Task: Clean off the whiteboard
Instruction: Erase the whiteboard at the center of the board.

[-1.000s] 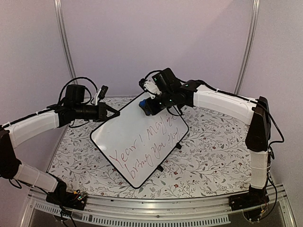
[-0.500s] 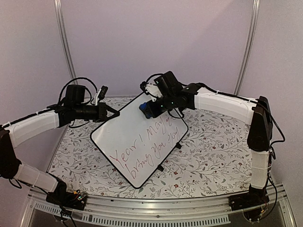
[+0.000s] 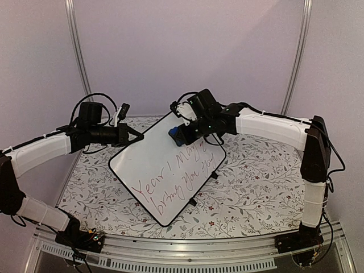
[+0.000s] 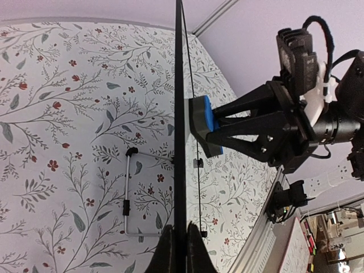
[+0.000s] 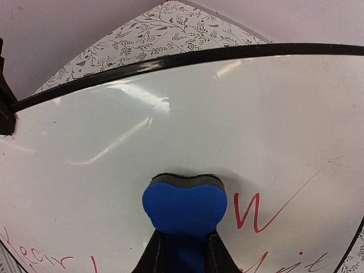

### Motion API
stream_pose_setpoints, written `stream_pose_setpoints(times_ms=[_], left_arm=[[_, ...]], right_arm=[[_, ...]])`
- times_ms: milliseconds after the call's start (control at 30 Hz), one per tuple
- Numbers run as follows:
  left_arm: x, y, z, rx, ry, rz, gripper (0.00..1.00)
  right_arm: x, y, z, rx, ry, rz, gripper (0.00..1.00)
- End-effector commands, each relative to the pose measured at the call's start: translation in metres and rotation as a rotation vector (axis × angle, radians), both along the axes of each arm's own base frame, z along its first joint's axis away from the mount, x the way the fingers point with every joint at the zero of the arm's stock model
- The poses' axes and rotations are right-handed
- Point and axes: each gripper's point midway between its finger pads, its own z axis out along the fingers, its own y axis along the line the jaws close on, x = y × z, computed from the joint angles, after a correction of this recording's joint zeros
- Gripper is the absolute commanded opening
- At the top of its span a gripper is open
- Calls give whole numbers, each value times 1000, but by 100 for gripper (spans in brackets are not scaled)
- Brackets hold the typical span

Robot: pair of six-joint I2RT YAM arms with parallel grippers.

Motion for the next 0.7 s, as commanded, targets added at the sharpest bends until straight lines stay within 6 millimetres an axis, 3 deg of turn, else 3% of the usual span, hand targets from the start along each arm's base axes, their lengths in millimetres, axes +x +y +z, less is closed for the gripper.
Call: stream_pose_setpoints(times_ms=[0,667], left_arm=[[-8,-12,15,-28,-63,-86,0],[-8,-12,14,-27,-61,-84,0]], right_arm=[[-18,-14,-38,-92,102,14,4],[-30,-28,-51,-120,127,19,4]])
